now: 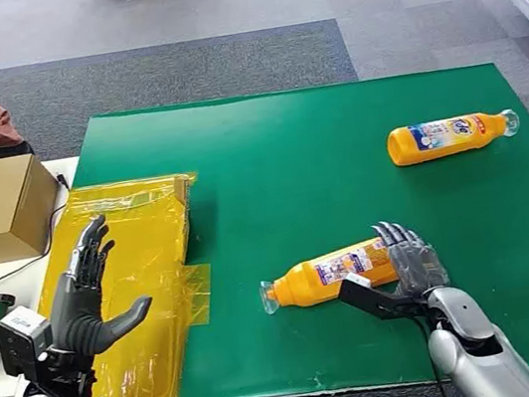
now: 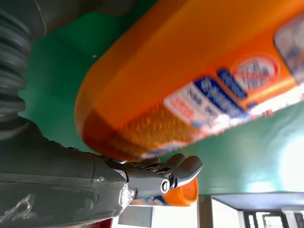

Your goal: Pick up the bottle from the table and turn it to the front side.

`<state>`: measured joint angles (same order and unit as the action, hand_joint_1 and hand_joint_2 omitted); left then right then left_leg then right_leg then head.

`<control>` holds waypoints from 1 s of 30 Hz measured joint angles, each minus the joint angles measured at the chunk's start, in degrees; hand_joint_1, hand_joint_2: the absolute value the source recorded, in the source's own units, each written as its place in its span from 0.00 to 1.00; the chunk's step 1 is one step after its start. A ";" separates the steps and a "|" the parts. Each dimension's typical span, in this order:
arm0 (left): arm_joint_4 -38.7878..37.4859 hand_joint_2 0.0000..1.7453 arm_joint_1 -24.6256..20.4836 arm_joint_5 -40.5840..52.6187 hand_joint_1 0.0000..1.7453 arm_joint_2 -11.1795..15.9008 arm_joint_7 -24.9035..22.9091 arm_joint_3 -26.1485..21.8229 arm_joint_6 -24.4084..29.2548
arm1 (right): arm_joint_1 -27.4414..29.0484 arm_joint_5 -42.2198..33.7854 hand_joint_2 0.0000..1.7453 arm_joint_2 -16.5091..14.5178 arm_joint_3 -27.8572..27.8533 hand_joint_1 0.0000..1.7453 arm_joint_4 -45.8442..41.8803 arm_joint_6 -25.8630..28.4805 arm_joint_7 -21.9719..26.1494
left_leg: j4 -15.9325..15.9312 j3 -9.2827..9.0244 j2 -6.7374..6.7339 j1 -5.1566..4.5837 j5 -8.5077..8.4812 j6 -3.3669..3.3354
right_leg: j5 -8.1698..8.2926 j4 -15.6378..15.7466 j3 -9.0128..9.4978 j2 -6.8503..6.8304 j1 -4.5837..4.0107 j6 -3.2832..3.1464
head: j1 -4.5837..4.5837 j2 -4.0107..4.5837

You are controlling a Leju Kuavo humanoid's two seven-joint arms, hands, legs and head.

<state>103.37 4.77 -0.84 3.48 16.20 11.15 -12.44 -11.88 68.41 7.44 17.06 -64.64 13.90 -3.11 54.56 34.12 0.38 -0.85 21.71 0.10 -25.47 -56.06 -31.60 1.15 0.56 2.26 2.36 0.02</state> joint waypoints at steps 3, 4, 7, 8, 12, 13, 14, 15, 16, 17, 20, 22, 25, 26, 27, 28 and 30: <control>-0.10 1.00 -0.37 -0.23 0.00 -0.02 -0.04 0.06 -0.20 | -1.41 0.78 1.00 -0.01 0.84 0.00 1.78 -0.23 0.26 | 0.00 -0.04 -0.01 0.01 0.00 0.00 | 0.01 0.00 0.01 0.02 0.00 -0.01 | 0.01 0.00; -0.16 1.00 -0.56 -0.32 0.00 -0.03 -0.06 0.09 -0.26 | -2.05 1.06 1.00 -0.01 1.20 0.00 2.57 -0.30 0.32 | 0.00 -0.05 -0.01 0.01 0.00 0.00 | 0.01 0.00 0.02 0.03 0.00 -0.01 | 0.01 -0.01; -0.26 1.00 -0.84 -0.40 0.00 -0.04 -0.09 0.14 -0.32 | -3.33 1.55 1.00 -0.04 2.05 0.00 4.37 -0.40 0.46 | 0.00 -0.07 -0.02 0.03 -0.01 0.01 | 0.01 0.00 0.04 0.02 -0.02 -0.02 | 0.01 -0.01; -0.29 1.00 -0.90 -0.44 0.00 -0.04 -0.11 0.14 -0.34 | -3.73 1.83 1.00 -0.05 2.37 0.05 4.89 -0.45 0.52 | 0.00 -0.08 -0.02 0.03 -0.02 0.03 | 0.02 0.00 0.04 0.03 -0.02 -0.03 | 0.02 -0.01; -0.66 1.00 -1.47 -0.84 0.00 -0.04 -0.15 0.31 -0.52 | -5.65 3.26 1.00 -0.05 3.97 1.00 7.30 -0.50 0.65 | 0.00 -0.11 -0.02 0.07 -0.06 0.09 | 0.08 0.01 0.05 0.03 -0.05 -0.10 | 0.00 -0.01; -0.77 1.00 -1.57 -0.96 0.00 -0.04 -0.15 0.34 -0.57 | -5.98 3.40 1.00 -0.05 4.32 1.00 7.87 -0.36 0.71 | 0.00 -0.12 -0.02 0.07 -0.08 0.09 | 0.08 0.01 0.06 0.03 -0.05 -0.11 | 0.00 -0.01; -0.87 1.00 -1.63 -1.09 0.00 -0.04 -0.15 0.36 -0.62 | -6.21 3.43 1.00 -0.05 4.60 1.00 8.36 -0.10 0.81 | 0.00 -0.12 -0.02 0.07 -0.09 0.10 | 0.09 0.01 0.06 0.02 -0.05 -0.11 | -0.01 -0.01; -0.96 1.00 -1.65 -1.16 0.00 -0.04 -0.15 0.37 -0.65 | -6.36 3.42 1.00 -0.05 4.82 1.00 8.76 0.22 0.90 | 0.00 -0.12 -0.02 0.07 -0.11 0.10 | 0.10 0.01 0.06 0.02 -0.06 -0.12 | 0.01 -0.02; -1.05 1.00 -1.66 -1.21 0.00 -0.04 -0.15 0.37 -0.68 | -6.47 3.40 1.00 -0.05 5.02 1.00 9.08 0.55 0.99 | 0.00 -0.12 -0.02 0.08 -0.12 0.10 | 0.11 0.01 0.07 0.02 -0.06 -0.12 | 0.01 -0.01; -1.11 1.00 -1.66 -1.28 0.00 -0.04 -0.15 0.37 -0.69 | -6.59 3.39 1.00 -0.05 5.15 1.00 9.30 0.86 1.06 | 0.00 -0.12 -0.02 0.08 -0.12 0.10 | 0.12 0.00 0.07 0.02 -0.06 -0.13 | 0.01 -0.01; -1.22 1.00 -1.65 -1.51 0.00 -0.05 -0.15 0.38 -0.70 | -6.88 3.21 1.00 -0.05 5.35 1.00 9.61 1.65 1.13 | 0.00 -0.13 -0.02 0.10 -0.14 0.10 | 0.13 0.00 0.07 0.01 -0.06 -0.13 | 0.01 0.00; -1.23 1.00 -1.64 -1.58 0.00 -0.05 -0.15 0.39 -0.70 | -6.94 3.01 1.00 -0.05 5.38 1.00 9.66 2.06 1.22 | 0.00 -0.12 -0.02 0.10 -0.14 0.10 | 0.13 0.00 0.08 0.01 -0.06 -0.13 | 0.01 0.00; -1.23 1.00 -1.63 -1.59 0.00 -0.05 -0.15 0.39 -0.69 | -6.89 2.16 1.00 -0.05 5.41 1.00 9.68 2.77 1.57 | 0.00 -0.12 -0.02 0.10 -0.14 0.10 | 0.13 0.00 0.07 0.01 -0.06 -0.13 | 0.01 -0.01; -1.23 1.00 -1.63 -1.60 0.00 -0.05 -0.15 0.39 -0.68 | -6.82 1.64 1.00 -0.05 5.39 1.00 9.68 3.08 1.79 | 0.00 -0.11 -0.02 0.10 -0.14 0.10 | 0.13 0.00 0.07 0.01 -0.06 -0.13 | 0.01 -0.01; -1.23 1.00 -1.62 -1.60 0.00 -0.05 -0.15 0.39 -0.67 | -6.74 1.14 1.00 -0.05 5.36 1.00 9.68 3.36 2.01 | 0.00 -0.11 -0.01 0.10 -0.13 0.10 | 0.13 0.00 0.07 0.01 -0.07 -0.13 | 0.01 -0.01; -1.23 1.00 -1.62 -1.61 0.00 -0.05 -0.15 0.39 -0.66 | -6.65 0.72 1.00 -0.05 5.32 1.00 9.68 3.58 2.19 | 0.00 -0.11 -0.01 0.10 -0.13 0.11 | 0.13 0.00 0.06 0.02 -0.07 -0.13 | 0.01 -0.01; -1.23 1.00 -1.60 -1.61 0.00 -0.05 -0.15 0.39 -0.64 | -6.54 0.29 1.00 -0.05 5.26 1.00 9.67 3.80 2.39 | 0.00 -0.10 -0.01 0.11 -0.13 0.11 | 0.12 0.00 0.06 0.02 -0.07 -0.14 | 0.01 -0.01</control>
<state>102.14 3.16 -2.45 3.42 16.04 11.54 -13.08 -18.42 68.70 7.39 22.32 -54.97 17.70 -0.72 54.56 34.02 0.36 -0.74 21.59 0.21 -25.34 -56.06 -31.55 1.17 0.49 2.12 2.37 0.01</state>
